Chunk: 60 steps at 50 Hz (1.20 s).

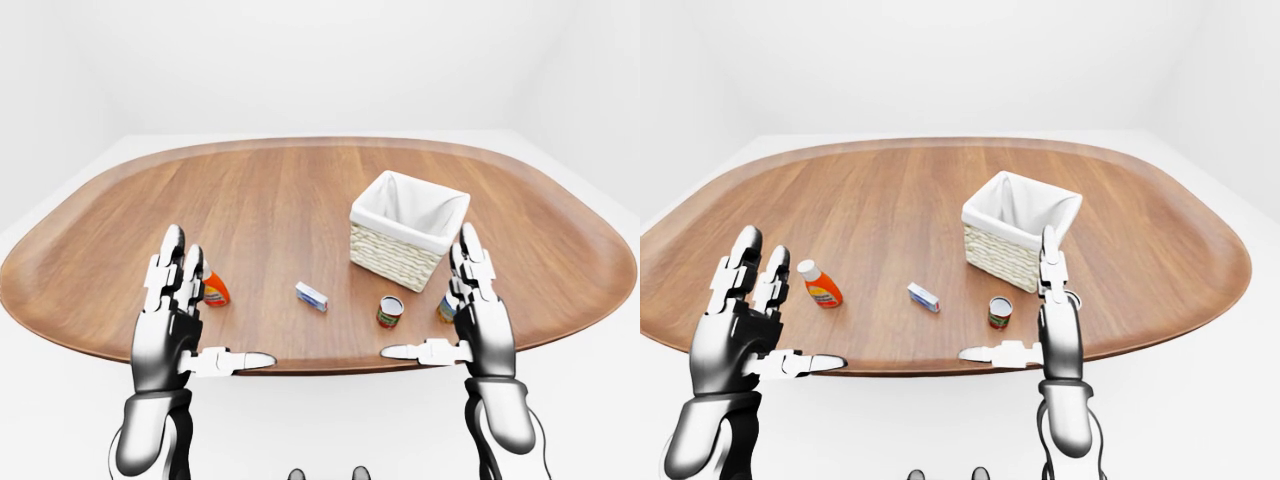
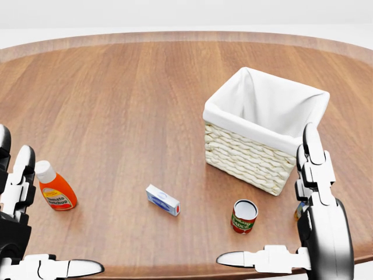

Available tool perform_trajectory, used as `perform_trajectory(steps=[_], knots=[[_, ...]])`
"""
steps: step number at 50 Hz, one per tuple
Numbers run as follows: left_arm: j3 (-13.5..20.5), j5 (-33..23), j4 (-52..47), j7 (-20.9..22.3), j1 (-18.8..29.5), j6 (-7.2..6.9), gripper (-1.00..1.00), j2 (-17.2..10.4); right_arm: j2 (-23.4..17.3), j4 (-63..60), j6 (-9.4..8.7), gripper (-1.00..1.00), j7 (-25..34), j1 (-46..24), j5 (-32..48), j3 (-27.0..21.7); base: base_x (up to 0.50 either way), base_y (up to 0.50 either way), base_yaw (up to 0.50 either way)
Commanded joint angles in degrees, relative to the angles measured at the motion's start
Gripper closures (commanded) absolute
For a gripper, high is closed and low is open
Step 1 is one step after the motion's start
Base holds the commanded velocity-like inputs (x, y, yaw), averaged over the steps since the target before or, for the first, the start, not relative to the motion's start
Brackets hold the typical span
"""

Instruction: Pick up the ketchup, and put it in the basket.

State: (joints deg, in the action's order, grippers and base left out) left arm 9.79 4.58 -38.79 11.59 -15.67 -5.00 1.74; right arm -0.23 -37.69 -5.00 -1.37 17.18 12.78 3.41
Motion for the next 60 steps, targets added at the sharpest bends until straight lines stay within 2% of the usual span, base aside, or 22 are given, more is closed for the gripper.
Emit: perform_trajectory(steps=[1, 13, 20, 22, 29, 39, 60], knots=[[0.1, 0.0, -0.3, -0.1, -0.4, 0.00, -1.00, 0.2, 0.1, -0.3, 0.00, -1.00, -0.3, 0.4, -0.7, -0.2, 0.00, 0.00, 0.00], [-0.2, -0.6, 0.0, 0.0, -0.4, 0.00, -1.00, 0.0, -0.3, -1.4, 0.00, -1.00, 0.9, 1.5, -1.7, 0.4, 0.00, 0.00, 0.00], [-0.1, -0.3, 0.3, -0.2, -0.3, 0.00, -1.00, 0.1, -0.3, -0.2, 0.00, -1.00, -0.8, 0.5, 1.0, 0.6, 0.04, 0.50, 0.00], [-0.3, -0.6, 0.3, -0.3, -0.3, 0.00, -1.00, 0.1, 0.0, -0.6, 0.00, -1.00, -0.1, 0.7, -1.2, 0.3, 0.00, 0.03, 0.00], [-0.8, -1.6, 0.9, -0.6, -0.2, 0.00, -1.00, -0.1, 0.0, 0.0, 0.00, -1.00, -1.2, 0.1, 0.3, 0.2, 0.00, 0.00, 0.00], [-0.6, -3.6, 2.3, -2.9, 0.1, 0.00, -1.00, 0.1, -0.5, -0.3, 0.00, -1.00, -1.2, 0.3, 1.7, 2.0, 0.00, 0.00, 0.00], [0.6, -2.0, 1.0, -2.4, 0.2, 0.00, -1.00, 0.1, -0.5, -0.1, 0.00, -1.00, -1.0, 0.4, 1.7, 1.3, 0.50, 0.00, 0.00]])
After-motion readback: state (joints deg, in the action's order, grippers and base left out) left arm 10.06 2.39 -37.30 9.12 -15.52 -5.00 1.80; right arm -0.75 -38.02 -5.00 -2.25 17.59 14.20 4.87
